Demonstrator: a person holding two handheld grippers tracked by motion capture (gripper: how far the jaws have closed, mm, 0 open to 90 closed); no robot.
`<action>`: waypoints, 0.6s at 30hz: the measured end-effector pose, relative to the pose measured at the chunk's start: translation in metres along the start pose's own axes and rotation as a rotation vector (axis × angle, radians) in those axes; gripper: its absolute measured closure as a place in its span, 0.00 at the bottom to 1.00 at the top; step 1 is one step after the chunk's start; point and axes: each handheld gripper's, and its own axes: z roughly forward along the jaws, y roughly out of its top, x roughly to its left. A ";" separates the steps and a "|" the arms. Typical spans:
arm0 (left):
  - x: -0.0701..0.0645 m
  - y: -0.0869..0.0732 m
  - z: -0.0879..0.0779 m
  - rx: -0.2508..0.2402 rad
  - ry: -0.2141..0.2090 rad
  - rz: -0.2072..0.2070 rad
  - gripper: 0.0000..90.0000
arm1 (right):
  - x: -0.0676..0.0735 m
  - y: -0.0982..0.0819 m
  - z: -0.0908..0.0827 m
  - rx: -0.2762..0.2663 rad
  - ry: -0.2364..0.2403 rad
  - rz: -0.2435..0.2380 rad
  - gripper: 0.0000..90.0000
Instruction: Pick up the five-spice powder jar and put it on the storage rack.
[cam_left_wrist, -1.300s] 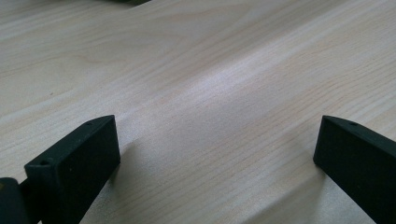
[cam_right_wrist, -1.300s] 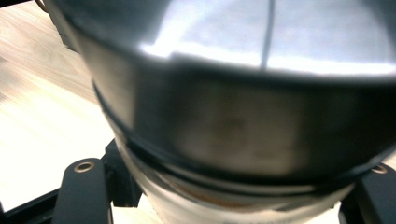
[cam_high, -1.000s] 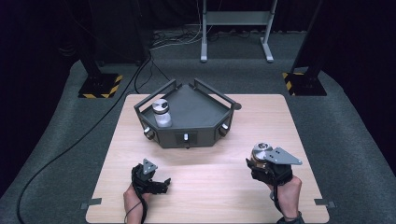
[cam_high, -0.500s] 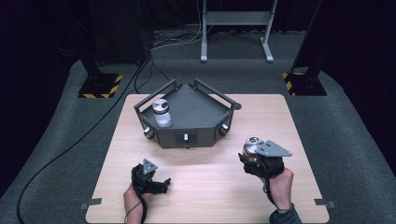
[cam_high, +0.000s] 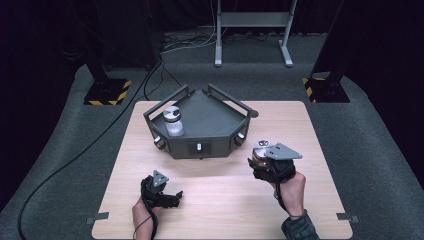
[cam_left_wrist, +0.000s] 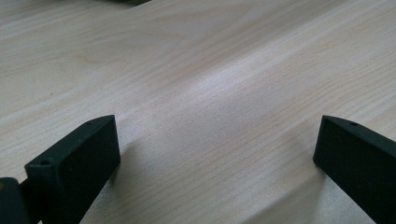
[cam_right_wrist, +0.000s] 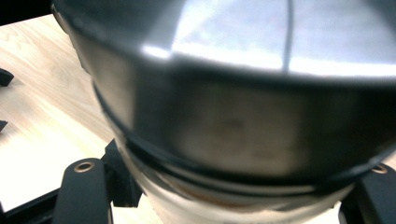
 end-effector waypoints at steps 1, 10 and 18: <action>0.000 0.000 0.000 0.000 0.000 0.000 0.00 | 0.000 0.000 0.000 0.000 0.000 0.000 0.34; 0.000 0.000 0.000 0.000 0.000 0.000 0.00 | -0.001 0.012 0.010 -0.004 0.009 -0.011 0.34; 0.000 0.000 0.000 -0.001 0.000 -0.001 0.00 | -0.002 0.021 0.020 -0.007 0.023 -0.009 0.33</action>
